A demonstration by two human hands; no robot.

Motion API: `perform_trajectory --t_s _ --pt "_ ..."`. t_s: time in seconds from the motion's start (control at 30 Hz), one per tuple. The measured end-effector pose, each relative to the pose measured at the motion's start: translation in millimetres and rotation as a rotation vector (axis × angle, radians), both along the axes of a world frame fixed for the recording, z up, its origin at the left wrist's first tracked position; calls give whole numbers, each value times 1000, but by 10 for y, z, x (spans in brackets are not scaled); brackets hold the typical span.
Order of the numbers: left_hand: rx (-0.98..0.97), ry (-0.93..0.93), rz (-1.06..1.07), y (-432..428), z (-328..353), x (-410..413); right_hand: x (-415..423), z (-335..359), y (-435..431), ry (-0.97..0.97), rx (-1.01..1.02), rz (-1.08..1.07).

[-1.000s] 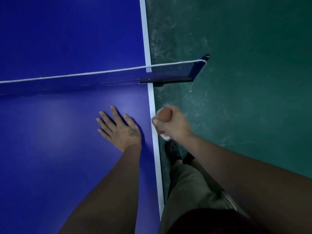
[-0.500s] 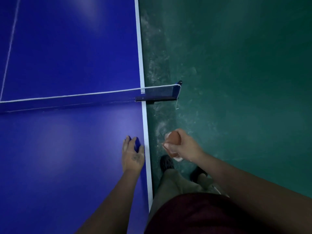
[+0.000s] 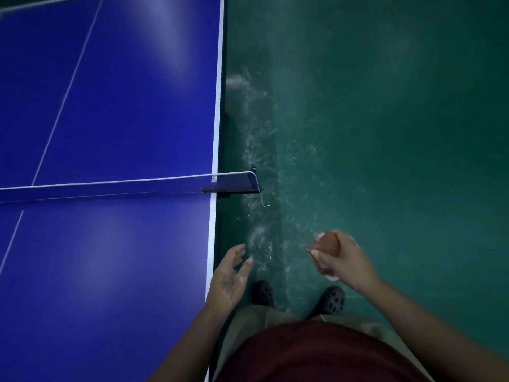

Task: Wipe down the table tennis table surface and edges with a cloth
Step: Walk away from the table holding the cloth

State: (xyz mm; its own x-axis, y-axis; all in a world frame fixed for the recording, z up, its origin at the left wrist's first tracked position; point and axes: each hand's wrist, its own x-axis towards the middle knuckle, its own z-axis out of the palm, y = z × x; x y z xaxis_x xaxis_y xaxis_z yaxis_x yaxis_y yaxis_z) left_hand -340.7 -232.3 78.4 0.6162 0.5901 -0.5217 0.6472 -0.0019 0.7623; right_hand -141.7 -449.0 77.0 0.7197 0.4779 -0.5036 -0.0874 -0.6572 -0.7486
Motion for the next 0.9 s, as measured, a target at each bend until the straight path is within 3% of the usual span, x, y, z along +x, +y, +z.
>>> perform_trajectory --t_s 0.37,0.63,0.9 --pt "63 -161 74 -759 526 717 601 489 -861 63 261 -111" --pt "46 -189 66 -957 689 1159 930 597 -957 15 280 -125" --pt "9 -181 93 -591 594 1718 1403 498 -606 22 243 -122"
